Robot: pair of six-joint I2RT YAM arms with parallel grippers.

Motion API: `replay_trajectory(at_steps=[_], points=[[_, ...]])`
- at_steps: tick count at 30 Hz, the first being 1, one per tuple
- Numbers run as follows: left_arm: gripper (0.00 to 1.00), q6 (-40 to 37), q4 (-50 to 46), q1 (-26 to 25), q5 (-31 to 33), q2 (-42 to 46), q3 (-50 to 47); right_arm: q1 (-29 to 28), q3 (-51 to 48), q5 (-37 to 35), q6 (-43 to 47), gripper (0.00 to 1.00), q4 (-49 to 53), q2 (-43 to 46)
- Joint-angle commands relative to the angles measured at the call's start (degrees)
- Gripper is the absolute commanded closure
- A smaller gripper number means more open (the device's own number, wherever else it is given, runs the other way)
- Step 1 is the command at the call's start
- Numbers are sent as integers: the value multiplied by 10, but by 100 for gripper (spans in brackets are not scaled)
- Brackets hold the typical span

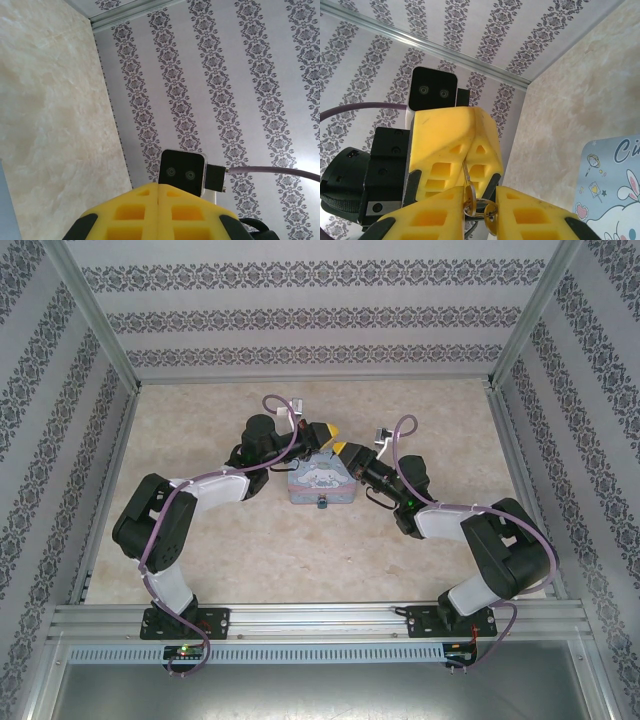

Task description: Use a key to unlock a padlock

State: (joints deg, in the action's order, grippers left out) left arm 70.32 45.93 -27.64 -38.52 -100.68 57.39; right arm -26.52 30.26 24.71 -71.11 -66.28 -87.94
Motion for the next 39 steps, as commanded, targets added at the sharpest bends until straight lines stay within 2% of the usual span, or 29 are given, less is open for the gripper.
replay_trajectory(at_steps=[1, 3, 14, 23, 31, 39], points=[[100, 1, 39, 5, 3, -2, -7, -2, 9, -13, -1, 75, -30, -2], [100, 2, 40, 5, 3, -2, -7, 0, 9, -14, -2, 72, -29, 0], [100, 3, 42, 5, 3, -1, -12, 7, 12, -18, -8, 72, -32, 0], [100, 4, 44, 6, 5, -1, -13, 7, 14, -15, -14, 81, -36, -7], [100, 7, 51, 6, 6, 0, -16, 7, 15, -18, -18, 100, -42, -11], [100, 10, 56, 5, 14, 9, -26, 13, 11, -21, -27, 100, -42, -17]])
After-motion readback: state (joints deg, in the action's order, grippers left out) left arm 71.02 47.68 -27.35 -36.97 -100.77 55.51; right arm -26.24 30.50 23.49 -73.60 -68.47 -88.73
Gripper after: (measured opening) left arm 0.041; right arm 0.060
